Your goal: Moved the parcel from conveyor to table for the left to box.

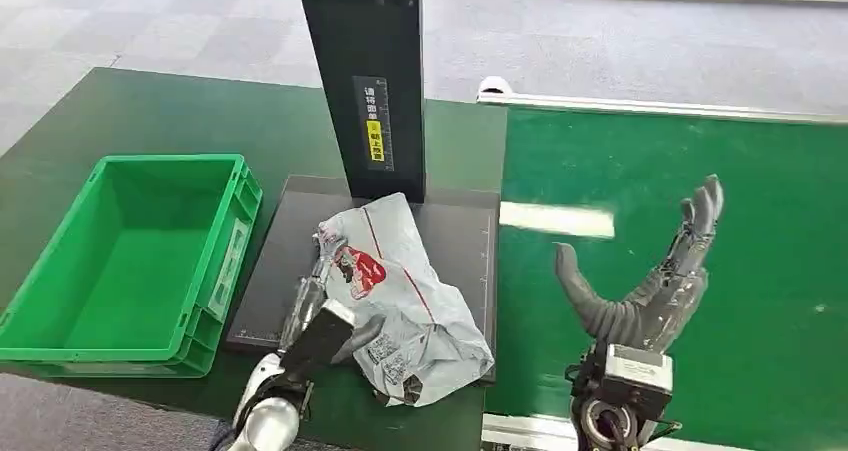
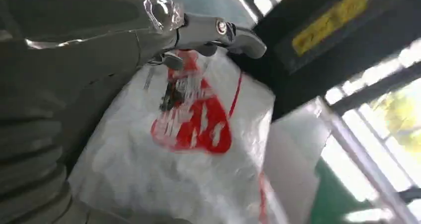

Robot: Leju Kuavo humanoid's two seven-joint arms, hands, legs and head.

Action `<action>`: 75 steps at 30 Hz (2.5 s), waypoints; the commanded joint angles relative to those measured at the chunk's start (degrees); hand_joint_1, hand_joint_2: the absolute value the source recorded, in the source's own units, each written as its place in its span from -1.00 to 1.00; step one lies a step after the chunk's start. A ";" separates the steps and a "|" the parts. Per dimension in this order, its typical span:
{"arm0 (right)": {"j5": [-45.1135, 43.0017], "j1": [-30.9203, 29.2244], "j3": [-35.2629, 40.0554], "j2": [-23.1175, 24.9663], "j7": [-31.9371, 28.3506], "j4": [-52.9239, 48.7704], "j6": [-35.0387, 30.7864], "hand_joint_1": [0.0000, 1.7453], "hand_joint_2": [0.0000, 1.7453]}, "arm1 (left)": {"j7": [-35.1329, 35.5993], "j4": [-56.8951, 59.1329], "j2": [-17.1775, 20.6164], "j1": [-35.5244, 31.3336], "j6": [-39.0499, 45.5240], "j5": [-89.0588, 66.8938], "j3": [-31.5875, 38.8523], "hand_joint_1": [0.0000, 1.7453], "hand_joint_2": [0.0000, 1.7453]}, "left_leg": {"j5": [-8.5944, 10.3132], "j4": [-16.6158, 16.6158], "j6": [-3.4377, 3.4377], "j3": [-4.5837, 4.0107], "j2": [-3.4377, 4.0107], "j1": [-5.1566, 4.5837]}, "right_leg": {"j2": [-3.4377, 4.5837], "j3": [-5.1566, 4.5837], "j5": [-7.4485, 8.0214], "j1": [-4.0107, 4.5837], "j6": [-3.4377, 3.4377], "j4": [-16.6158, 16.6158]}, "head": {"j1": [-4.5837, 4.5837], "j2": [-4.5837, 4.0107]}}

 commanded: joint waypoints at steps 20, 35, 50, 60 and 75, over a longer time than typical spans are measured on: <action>-3.27 2.95 -7.66 0.11 -0.28 -5.33 -0.78 -1.00 1.00 | -9.28 -1.05 0.03 -0.59 4.96 1.95 2.93 1.00 1.00 | -0.05 -0.01 0.07 0.27 0.03 -0.02 | 0.01 0.34 0.01 -0.01 0.01 -0.01 | 0.00 -0.02; -5.13 8.29 -8.00 0.30 -1.83 -4.30 -2.23 -1.00 1.00 | -8.81 -18.57 5.20 -0.35 16.43 10.98 13.16 1.00 1.00 | -0.03 -0.10 0.05 0.12 -0.02 0.00 | -0.03 0.20 0.00 0.01 -0.01 -0.07 | 0.00 0.00; -7.82 7.83 -9.04 0.27 -0.20 -1.17 -0.60 -1.00 1.00 | -12.28 3.13 6.96 -7.18 13.57 21.24 26.09 1.00 1.00 | 0.03 -0.12 0.05 0.18 -0.03 0.02 | -0.02 0.25 0.01 0.04 0.00 -0.11 | 0.00 -0.02; -8.60 7.45 -10.96 0.64 1.82 0.83 2.01 -1.00 1.00 | -11.54 11.32 7.08 -9.20 14.64 22.68 33.41 0.80 1.00 | 0.02 -0.12 0.02 0.16 0.02 -0.01 | 0.03 0.20 0.01 0.01 -0.02 -0.06 | -0.02 -0.02; -6.87 5.93 -10.86 1.22 3.57 2.99 2.52 -1.00 1.00 | -15.76 0.03 4.57 -5.99 17.75 25.59 34.46 -1.00 1.00 | 0.00 -0.07 0.03 0.07 0.01 0.03 | 0.04 0.15 0.01 0.04 -0.01 -0.03 | 0.00 0.00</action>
